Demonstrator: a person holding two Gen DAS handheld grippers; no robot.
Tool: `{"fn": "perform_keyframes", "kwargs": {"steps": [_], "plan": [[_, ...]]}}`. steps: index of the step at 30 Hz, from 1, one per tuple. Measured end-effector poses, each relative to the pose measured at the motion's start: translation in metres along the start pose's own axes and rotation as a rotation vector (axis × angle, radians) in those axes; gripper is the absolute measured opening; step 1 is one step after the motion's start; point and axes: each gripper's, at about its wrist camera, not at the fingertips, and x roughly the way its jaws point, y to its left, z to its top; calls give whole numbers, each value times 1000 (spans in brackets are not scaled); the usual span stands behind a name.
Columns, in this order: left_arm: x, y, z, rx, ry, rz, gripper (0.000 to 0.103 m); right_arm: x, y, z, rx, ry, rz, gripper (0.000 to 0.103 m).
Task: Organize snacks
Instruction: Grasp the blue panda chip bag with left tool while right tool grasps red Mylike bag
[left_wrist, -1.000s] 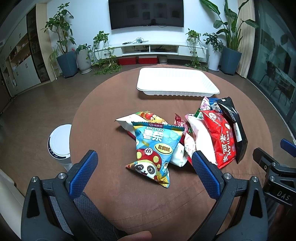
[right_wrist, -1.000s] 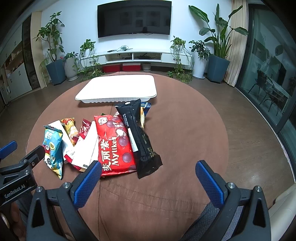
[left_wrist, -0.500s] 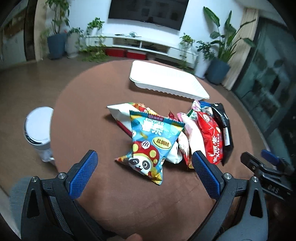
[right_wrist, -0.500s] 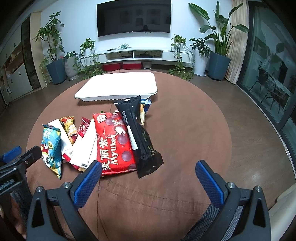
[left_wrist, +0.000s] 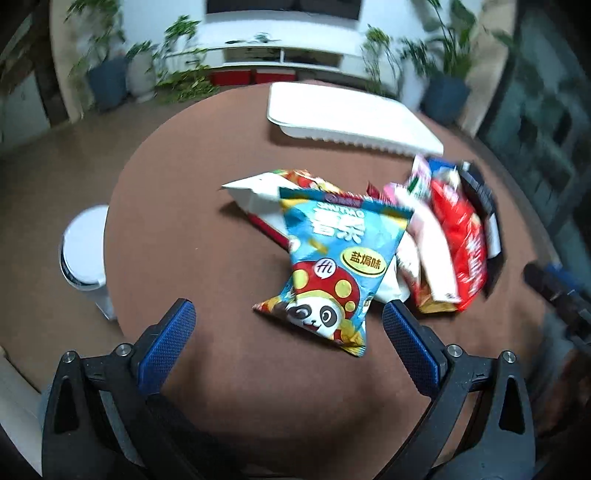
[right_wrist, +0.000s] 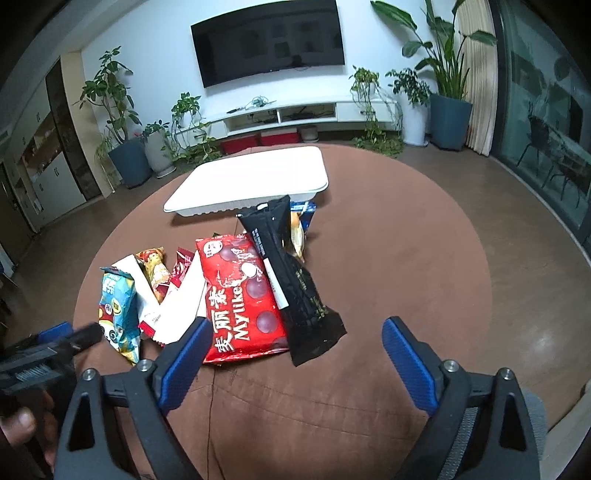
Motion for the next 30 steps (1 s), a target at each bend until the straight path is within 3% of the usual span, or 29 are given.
{"fn": "perform_keyframes", "kwargs": {"steps": [4,6,10,11,16,20,30], "plan": [[18,-13,5,45,7,12,102,2,-1,7,-7,2,10,93],[23,-13,9,52,1,-6,95,3,-2,8,-6,4,14,93],[38,-10,18,46,24,-57,58,5,-1,10,-6,5,18,92],[43,-10,20,42,32,-62,55,6,0,11,-9,8,19,92],[49,-4,24,20,26,-100,48,9,7,14,-26,12,35,91],[50,7,28,-20,18,-148,40,12,13,16,-45,28,62,83],[41,27,23,-73,13,-240,36,28,17,26,-13,119,183,67]]}}
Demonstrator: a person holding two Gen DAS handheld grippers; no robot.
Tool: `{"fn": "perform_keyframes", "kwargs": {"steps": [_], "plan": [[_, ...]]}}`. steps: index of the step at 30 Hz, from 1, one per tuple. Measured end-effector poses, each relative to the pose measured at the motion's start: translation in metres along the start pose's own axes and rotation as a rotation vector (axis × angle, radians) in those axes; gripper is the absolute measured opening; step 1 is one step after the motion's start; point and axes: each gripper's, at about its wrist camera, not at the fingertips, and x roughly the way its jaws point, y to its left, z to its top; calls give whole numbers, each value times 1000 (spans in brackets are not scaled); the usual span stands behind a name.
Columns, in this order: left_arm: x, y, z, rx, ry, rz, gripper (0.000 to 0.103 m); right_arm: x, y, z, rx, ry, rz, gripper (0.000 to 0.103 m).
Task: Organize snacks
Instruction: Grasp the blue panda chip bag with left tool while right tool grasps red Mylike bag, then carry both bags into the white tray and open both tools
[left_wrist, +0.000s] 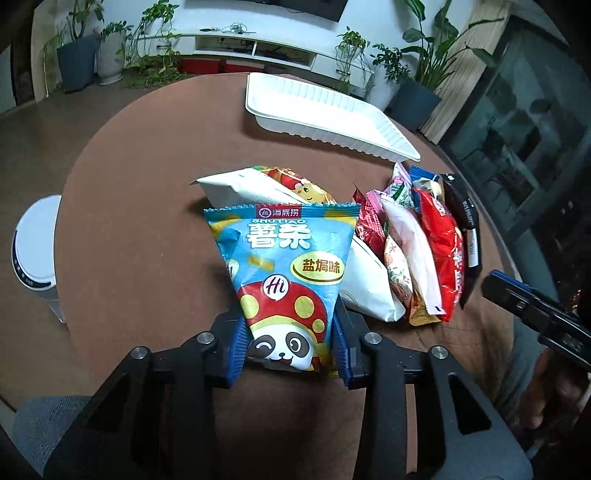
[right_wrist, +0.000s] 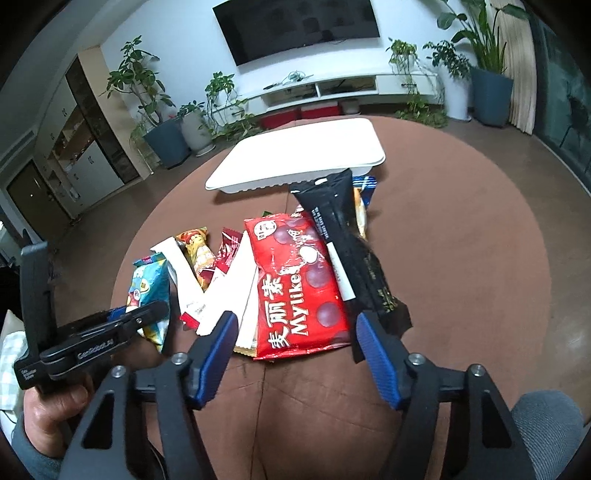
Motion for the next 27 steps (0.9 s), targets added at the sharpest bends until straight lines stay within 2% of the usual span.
{"fn": "perform_keyframes", "kwargs": {"steps": [6,18,22,27], "plan": [[-7,3,-6,-8,1,-28,35,21,-3,9,19,63,-1,67],[-17,0,-18,7,8,-47,34,50,1,19,-5,117,-29,66],[-18,-3,-19,17,13,-42,34,50,-1,18,-5,124,-10,56],[-18,-5,-19,14,13,-45,33,46,-7,17,-4,123,17,36]]}}
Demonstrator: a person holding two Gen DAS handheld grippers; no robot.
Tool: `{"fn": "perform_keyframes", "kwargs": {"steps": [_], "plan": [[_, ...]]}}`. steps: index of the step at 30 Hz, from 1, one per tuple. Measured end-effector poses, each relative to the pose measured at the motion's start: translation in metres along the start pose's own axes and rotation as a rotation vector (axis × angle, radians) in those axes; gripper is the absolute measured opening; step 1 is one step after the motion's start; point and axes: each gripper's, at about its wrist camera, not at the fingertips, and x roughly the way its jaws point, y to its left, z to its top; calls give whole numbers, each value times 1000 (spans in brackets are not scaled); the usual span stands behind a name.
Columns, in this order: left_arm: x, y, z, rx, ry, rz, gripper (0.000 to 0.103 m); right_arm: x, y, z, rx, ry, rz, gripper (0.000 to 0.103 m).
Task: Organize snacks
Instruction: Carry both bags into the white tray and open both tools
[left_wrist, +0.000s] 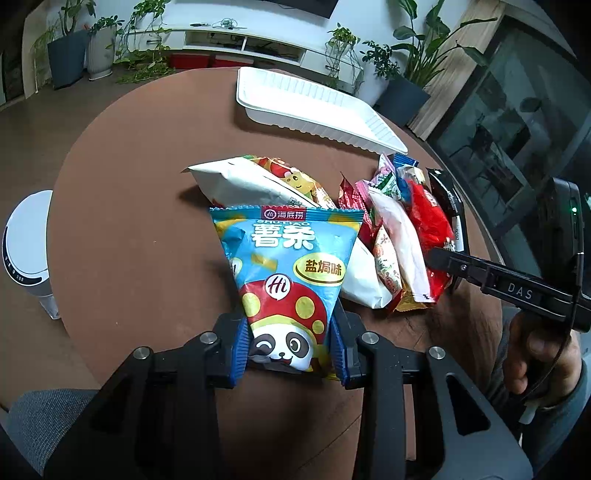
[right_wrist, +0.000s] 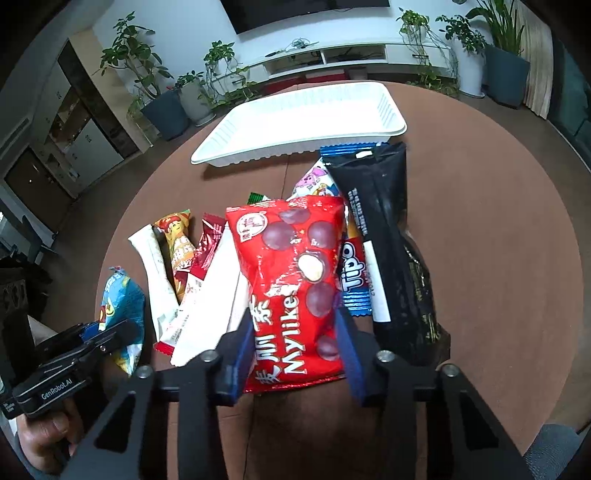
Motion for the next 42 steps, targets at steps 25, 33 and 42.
{"fn": "perform_keyframes", "kwargs": {"steps": [25,33,42], "plan": [[-41,13,16,-69,-77,-110,33,-56,-19,2,134,-126,240,23],[-62,33,71,-68,-139,-93,33,-90,-80,37,244,-228,188,23],[-39,23,186,50,-125,-26,33,-79,-120,129,249,-254,30,23]]}}
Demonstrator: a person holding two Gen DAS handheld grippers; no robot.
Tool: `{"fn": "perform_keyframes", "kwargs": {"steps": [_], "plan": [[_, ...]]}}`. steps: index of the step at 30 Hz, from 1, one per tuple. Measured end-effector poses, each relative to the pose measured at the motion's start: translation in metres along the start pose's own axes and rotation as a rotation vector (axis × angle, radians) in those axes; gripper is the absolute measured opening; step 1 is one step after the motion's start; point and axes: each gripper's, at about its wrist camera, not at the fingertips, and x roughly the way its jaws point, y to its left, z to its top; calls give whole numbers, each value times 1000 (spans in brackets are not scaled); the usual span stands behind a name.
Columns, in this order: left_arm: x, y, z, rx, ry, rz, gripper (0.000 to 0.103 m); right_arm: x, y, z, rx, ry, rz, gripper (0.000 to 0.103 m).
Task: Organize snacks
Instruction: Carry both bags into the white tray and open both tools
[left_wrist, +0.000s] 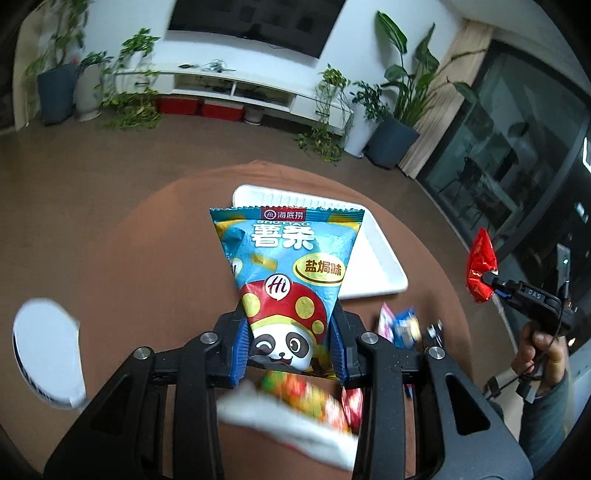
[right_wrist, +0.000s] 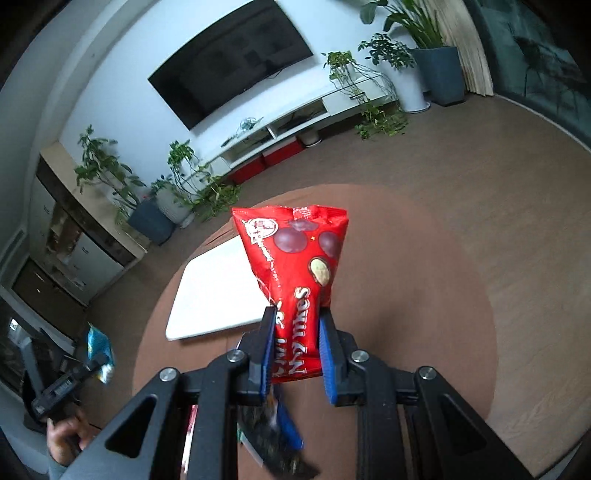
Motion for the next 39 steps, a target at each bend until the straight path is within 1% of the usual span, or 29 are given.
{"fn": "perform_keyframes", "kwargs": {"steps": [4,7,9,12,14,20,25,31,34,37,38,39], "plan": [[45,-15,43,50,58,28,33,41,36,24,-93,48,45,23],[85,-23,58,63,123,43,33,79,64,30,-157,104,68,23],[106,-31,62,85,149,59,33,103,76,35,-190,140,74,23],[135,-39,63,99,185,71,33,133,83,40,-216,186,60,23],[153,-43,62,104,207,82,33,151,82,42,-224,215,41,23],[194,-56,47,127,249,111,33,183,70,34,-221,270,0,23],[221,-60,40,140,279,148,34,198,60,26,-223,296,-24,24],[247,-64,32,142,289,168,36,198,62,24,-249,293,-38,25],[262,-67,34,147,295,182,43,198,61,22,-244,296,-44,29],[273,-69,34,145,290,199,49,198,64,20,-259,294,-60,35],[270,-65,31,142,288,199,53,198,66,20,-263,292,-62,42],[269,-62,33,140,286,197,55,196,66,21,-266,286,-64,49]]}}
